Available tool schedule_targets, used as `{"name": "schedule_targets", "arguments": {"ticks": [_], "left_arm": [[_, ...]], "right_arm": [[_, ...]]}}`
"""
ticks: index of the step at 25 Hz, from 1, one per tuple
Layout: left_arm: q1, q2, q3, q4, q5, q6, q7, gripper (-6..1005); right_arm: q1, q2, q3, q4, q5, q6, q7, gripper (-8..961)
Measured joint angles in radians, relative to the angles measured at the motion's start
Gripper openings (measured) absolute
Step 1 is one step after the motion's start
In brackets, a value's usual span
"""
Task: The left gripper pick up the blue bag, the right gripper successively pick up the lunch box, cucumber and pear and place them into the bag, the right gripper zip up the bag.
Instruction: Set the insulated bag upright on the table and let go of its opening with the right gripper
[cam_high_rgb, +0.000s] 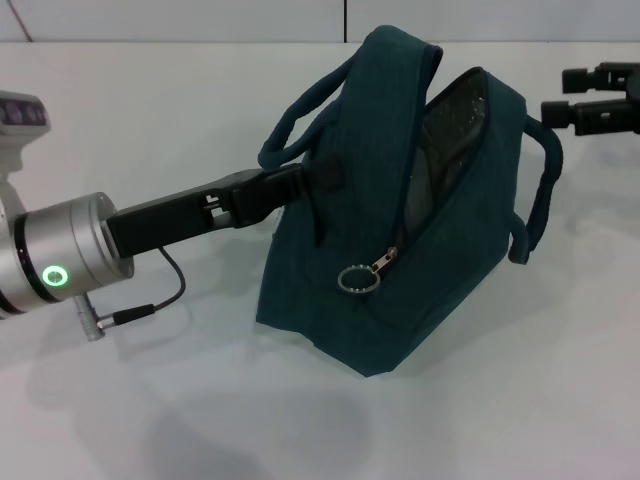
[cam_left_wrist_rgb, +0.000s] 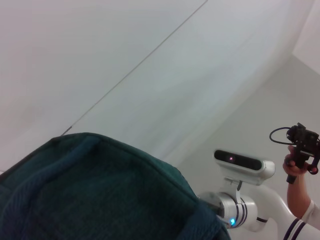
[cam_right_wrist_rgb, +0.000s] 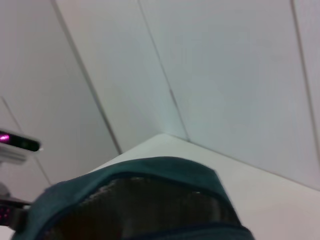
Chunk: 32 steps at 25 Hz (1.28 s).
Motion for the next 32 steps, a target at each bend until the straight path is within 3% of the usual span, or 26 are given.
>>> {"name": "schedule_targets", "arguments": {"ticks": [4, 11, 18, 26, 32], "left_arm": [[0.002, -0.001, 0.000, -0.012, -0.008, 0.000, 0.003, 58], [0.007, -0.001, 0.000, -0.050, -0.030, -0.001, 0.037, 60], [0.028, 0.002, 0.001, -0.052, -0.023, -0.011, 0.050, 63], [0.089, 0.004, 0.002, -0.054, -0.015, -0.015, 0.098, 66], [0.112, 0.005, 0.001, -0.081, -0.014, -0.027, 0.128, 68]], "right_arm": [[0.012, 0.000, 0.008, 0.001, -0.039, 0.021, 0.006, 886], [0.005, 0.017, 0.002, 0.019, -0.111, 0.036, 0.017, 886], [0.021, 0.073, -0.002, 0.015, -0.197, 0.142, 0.012, 886], [0.081, 0.111, -0.021, 0.003, -0.219, 0.260, 0.008, 886], [0.124, 0.110, -0.028, -0.003, -0.224, 0.304, 0.006, 886]]}}
